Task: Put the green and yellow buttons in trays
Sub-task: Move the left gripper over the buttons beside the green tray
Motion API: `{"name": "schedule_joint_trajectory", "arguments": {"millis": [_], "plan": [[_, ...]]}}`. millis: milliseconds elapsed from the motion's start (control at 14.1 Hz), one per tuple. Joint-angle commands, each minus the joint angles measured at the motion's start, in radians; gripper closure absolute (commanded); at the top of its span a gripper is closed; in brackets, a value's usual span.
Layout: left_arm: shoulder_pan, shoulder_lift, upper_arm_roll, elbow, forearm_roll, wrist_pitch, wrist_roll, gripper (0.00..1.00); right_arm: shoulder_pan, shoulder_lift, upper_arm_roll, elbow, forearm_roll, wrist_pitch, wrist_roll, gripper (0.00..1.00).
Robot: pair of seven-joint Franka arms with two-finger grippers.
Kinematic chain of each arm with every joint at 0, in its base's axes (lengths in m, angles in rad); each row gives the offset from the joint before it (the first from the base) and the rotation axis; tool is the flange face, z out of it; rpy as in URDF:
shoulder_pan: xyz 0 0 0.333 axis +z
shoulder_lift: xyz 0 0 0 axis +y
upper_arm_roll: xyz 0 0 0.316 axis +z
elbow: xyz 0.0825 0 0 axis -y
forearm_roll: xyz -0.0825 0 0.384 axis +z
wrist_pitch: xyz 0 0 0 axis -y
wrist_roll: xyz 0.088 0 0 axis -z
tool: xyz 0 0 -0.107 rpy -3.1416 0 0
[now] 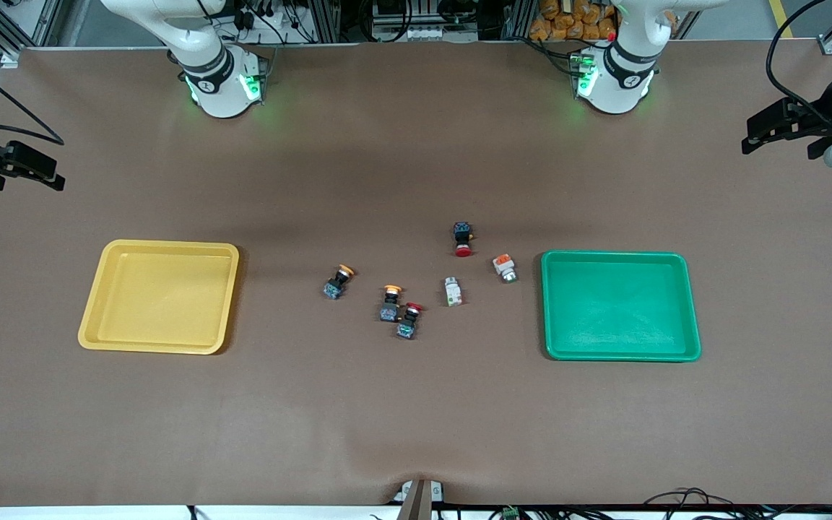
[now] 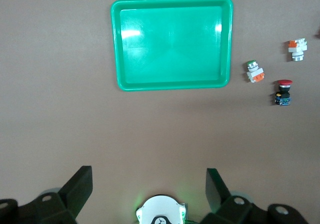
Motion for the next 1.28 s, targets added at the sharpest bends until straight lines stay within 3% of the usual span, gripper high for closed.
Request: {"name": "schedule_joint_trajectory", "arguments": {"millis": [0, 498, 783, 1209], "plan": [[0.010, 0.004, 0.007, 0.019, -0.011, -0.024, 0.018, 0.00, -0.004, -0.011, 0.006, -0.014, -0.015, 0.004, 0.007, 0.00], [0.010, 0.030, 0.011, 0.024, -0.008, -0.024, 0.008, 0.00, -0.004, -0.006, 0.006, -0.016, -0.015, 0.006, 0.007, 0.00], [-0.010, 0.143, 0.004, 0.024, -0.019, -0.007, -0.007, 0.00, -0.002, -0.002, 0.006, -0.014, -0.015, 0.009, 0.007, 0.00], [-0.108, 0.367, 0.001, 0.116, -0.020, 0.173, -0.033, 0.00, -0.002, 0.000, 0.006, -0.014, -0.015, 0.006, 0.007, 0.00]]}}
